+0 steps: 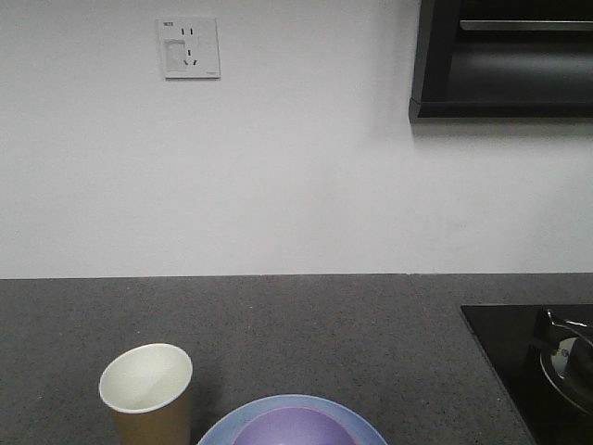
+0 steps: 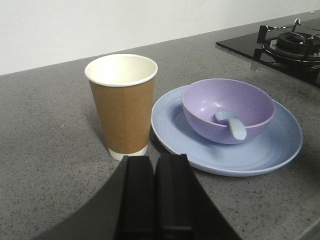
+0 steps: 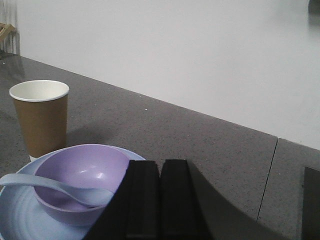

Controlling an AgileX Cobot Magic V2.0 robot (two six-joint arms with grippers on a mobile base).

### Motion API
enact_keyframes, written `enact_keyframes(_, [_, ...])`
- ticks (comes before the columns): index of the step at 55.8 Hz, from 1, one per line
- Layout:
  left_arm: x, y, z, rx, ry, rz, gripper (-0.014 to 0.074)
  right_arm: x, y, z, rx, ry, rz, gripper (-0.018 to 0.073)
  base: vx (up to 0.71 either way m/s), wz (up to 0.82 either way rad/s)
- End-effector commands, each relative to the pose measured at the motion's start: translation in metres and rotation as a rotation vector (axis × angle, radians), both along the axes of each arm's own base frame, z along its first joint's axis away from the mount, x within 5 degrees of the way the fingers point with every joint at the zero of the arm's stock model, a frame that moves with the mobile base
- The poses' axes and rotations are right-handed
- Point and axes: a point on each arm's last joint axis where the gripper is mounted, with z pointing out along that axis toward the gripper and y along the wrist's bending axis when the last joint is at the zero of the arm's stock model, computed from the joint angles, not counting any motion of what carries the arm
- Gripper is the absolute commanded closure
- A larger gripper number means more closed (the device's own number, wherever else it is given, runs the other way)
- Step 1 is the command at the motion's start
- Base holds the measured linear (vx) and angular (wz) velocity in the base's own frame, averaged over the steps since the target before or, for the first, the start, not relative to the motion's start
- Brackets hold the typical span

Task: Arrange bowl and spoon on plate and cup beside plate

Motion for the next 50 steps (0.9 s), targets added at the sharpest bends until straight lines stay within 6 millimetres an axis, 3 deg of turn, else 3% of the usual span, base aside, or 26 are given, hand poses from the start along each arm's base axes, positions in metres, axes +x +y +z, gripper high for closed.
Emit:
enact_keyframes(1, [0.003,0.001,0.004,-0.008,-0.133,0.018,0.0603,0.001,-0.002,0.017,0.037,-0.106,-0.020,0.0568,0.00,0.00])
enact_keyframes(15, [0.002,0.020,-0.060,-0.091,-0.314,0.309,0.0603,0.001,-0.002,0.017,0.037,-0.106,-0.020,0.0568,0.00,0.00])
enact_keyframes(24, [0.002,0.027,-0.063,-0.034,-0.263,0.435,0.0603,0.001,-0.002,0.017,0.039,-0.105,-0.020,0.0568,0.00,0.00])
enact_keyframes(50, [0.002,0.027,-0.065,-0.030,-0.252,0.438,0.0603,0.001,-0.002,0.017,0.038,-0.104,-0.020,0.0568,0.00,0.00])
